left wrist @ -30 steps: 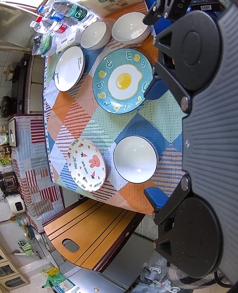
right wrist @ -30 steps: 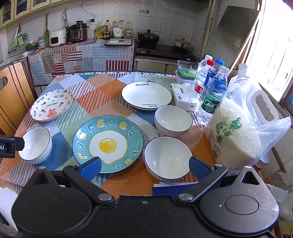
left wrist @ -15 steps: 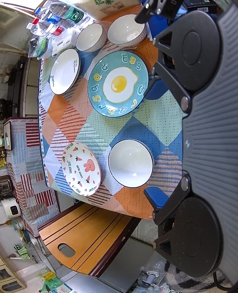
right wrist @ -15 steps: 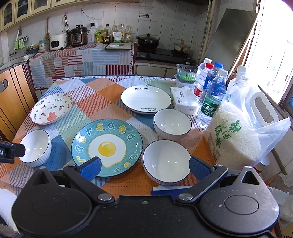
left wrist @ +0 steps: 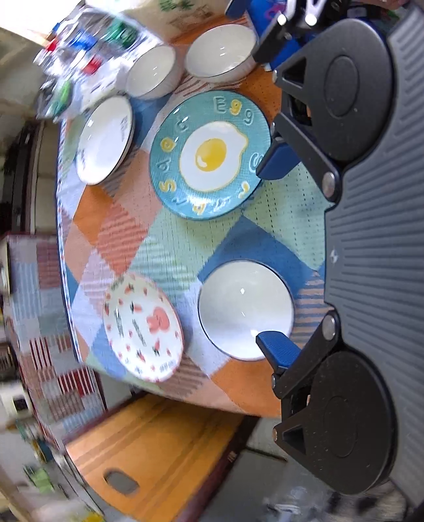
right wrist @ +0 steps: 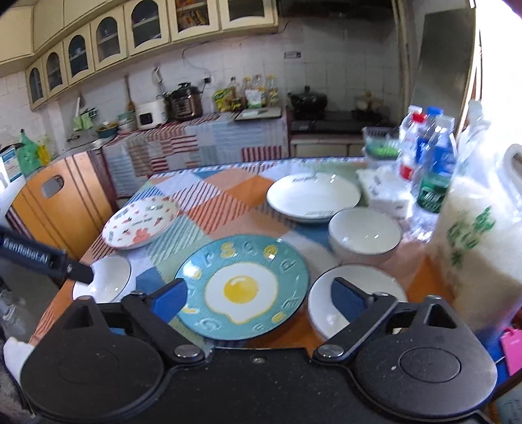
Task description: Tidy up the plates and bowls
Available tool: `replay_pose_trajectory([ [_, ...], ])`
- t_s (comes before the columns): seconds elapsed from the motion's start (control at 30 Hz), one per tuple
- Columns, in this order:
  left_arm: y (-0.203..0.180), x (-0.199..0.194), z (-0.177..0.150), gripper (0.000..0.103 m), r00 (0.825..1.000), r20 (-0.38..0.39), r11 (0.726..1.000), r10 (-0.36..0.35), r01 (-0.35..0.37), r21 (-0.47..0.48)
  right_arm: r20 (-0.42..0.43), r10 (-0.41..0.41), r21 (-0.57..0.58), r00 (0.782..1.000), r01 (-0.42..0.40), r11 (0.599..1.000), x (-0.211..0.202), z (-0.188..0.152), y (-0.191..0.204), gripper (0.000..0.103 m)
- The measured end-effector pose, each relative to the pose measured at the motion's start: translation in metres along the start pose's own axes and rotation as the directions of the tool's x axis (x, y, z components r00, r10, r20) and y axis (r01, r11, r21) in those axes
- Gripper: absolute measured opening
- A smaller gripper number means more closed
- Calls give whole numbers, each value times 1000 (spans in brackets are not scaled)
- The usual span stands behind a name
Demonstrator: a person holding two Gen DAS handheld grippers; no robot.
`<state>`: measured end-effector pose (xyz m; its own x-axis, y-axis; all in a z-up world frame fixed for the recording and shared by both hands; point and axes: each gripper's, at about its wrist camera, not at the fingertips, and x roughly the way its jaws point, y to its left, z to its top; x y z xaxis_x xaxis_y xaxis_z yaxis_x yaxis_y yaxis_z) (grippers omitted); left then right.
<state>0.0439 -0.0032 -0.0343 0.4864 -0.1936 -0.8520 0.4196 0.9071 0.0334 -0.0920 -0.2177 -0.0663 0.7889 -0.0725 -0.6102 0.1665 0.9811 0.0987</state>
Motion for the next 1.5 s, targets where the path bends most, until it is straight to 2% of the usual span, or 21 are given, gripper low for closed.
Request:
replay_pose_trajectory([
  [0.1, -3, 14, 5, 101, 1000, 15, 998, -18, 18, 55, -38, 37, -6, 999, -37, 999, 12, -11, 7, 93],
  [0.23, -7, 42, 18, 100, 995, -17, 993, -94, 95, 73, -91, 87, 27, 992, -85, 996, 37, -27, 12, 89],
  [0.53, -19, 119, 43, 97, 989, -83, 983, -123, 133, 129, -113, 108, 203, 988, -83, 976, 86, -54, -3, 81],
  [0.63, -22, 133, 46, 93, 991, -50, 976, -122, 129, 173, -118, 82, 247, 990, -51, 968, 97, -62, -7, 72],
  [0.7, -24, 141, 49, 88, 988, -59, 971, -146, 154, 183, -90, 86, 285, 992, -57, 957, 101, -64, -11, 69],
  [0.77, -25, 147, 51, 83, 981, -71, 964, -178, 189, 188, -94, 61, 296, 994, -30, 955, 106, -64, -14, 60],
  [0.93, -29, 169, 59, 54, 977, -94, 951, -192, 209, 227, -86, 53, 390, 995, -16, 920, 115, -63, -29, 30],
  [1.0, -28, 178, 59, 36, 970, -120, 948, -212, 234, 218, -89, 55, 412, 995, -13, 911, 117, -62, -32, 28],
  [1.07, -26, 181, 57, 29, 950, -128, 934, -284, 304, 185, -89, 55, 414, 995, -14, 910, 118, -63, -32, 28],
  [1.2, -29, 180, 51, 28, 954, -107, 936, -281, 297, 191, -101, 52, 402, 994, -7, 916, 121, -59, -31, 28],
  [1.3, -31, 176, 49, 28, 959, -99, 936, -266, 282, 213, -130, 28, 341, 991, 18, 940, 121, -54, -24, 27],
  [1.4, -26, 171, 48, 28, 958, -91, 932, -272, 285, 225, -135, 61, 346, 989, -10, 938, 121, -49, -26, 28],
  [1.5, -20, 167, 53, 28, 954, -89, 925, -286, 299, 233, -119, 54, 307, 991, -15, 951, 121, -42, -25, 28],
])
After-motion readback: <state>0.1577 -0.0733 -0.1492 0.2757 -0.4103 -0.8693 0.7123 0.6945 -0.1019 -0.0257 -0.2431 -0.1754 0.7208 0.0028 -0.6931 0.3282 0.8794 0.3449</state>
